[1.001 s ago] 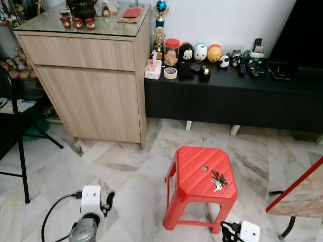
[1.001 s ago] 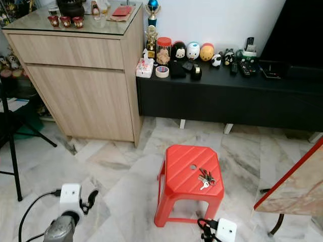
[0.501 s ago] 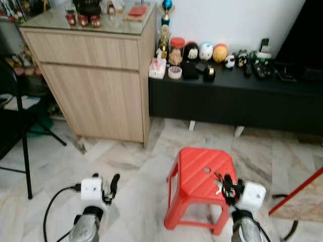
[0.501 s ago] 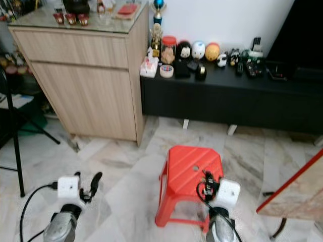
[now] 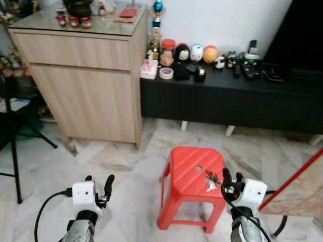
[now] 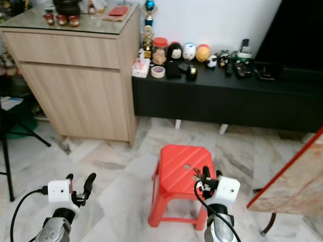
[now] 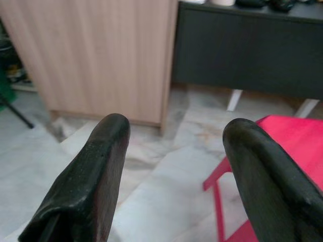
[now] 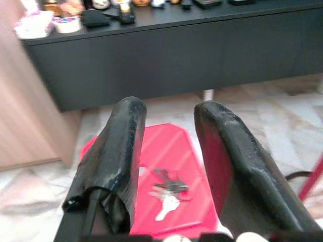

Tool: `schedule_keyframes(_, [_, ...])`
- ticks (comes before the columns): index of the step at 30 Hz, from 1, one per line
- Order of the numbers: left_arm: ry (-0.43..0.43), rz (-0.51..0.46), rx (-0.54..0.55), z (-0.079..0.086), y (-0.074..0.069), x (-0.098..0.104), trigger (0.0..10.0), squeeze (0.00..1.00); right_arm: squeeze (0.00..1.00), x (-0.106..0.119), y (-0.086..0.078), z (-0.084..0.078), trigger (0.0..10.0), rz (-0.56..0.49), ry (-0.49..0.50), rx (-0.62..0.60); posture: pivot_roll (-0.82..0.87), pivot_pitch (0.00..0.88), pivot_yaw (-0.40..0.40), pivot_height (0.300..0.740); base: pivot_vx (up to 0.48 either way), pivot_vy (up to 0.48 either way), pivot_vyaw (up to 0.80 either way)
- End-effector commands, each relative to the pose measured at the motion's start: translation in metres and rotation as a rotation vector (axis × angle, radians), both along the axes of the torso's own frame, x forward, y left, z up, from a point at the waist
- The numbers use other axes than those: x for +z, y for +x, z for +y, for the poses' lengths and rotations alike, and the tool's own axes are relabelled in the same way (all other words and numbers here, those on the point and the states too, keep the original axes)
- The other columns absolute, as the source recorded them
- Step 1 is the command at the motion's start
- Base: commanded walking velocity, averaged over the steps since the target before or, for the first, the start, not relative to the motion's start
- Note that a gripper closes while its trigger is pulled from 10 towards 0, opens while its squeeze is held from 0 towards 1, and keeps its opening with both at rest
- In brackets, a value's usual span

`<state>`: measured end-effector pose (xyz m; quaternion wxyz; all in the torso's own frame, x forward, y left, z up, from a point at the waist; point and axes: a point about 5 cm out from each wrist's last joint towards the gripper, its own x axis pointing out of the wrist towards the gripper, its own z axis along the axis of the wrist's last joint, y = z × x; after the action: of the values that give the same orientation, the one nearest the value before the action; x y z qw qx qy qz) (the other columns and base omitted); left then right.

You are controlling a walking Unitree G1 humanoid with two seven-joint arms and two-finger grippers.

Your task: Hang keys on a hook

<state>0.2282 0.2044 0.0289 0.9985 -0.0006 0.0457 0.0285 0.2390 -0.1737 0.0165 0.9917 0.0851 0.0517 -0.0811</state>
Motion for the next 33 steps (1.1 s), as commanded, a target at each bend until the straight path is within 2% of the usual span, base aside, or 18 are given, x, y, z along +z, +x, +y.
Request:
schedule_keyframes(1, [-0.008, 0.006, -0.016, -0.005, 0.000, 0.000, 10.0, 0.00, 0.00, 0.000, -0.001, -0.003, 10.0, 0.011, -0.010, -0.008, 0.02, 0.000, -0.082, 0.729, 0.000, -0.398, 0.00])
schedule_keyframes(5, [-0.006, 0.010, -0.016, -0.005, -0.001, 0.000, 10.0, 0.00, 0.00, 0.000, -0.001, -0.001, 10.0, 0.019, -0.004, -0.009, 0.03, 0.000, -0.083, 0.729, 0.000, -0.370, 0.00])
schedule_keyframes(20, [-0.034, 0.014, -0.018, -0.004, 0.001, 0.001, 10.0, 0.00, 0.00, 0.001, 0.002, 0.002, 10.0, 0.034, 0.005, 0.002, 0.03, 0.000, -0.083, 0.729, 0.000, 0.000, 0.00])
schedule_keyframes(26, [-0.037, -0.009, -0.015, -0.004, 0.009, 0.008, 10.0, 0.00, 0.00, 0.005, 0.006, 0.004, 10.0, 0.030, -0.006, 0.038, 0.03, 0.000, -0.089, 0.729, 0.000, 0.000, 0.00])
schedule_keyframes(33, [-0.032, -0.024, 0.003, 0.001, 0.013, 0.012, 10.0, 0.00, 0.00, 0.004, 0.005, 0.003, 10.0, 0.036, 0.001, 0.036, 0.03, 0.003, -0.091, 0.729, 0.278, 0.000, 0.42])
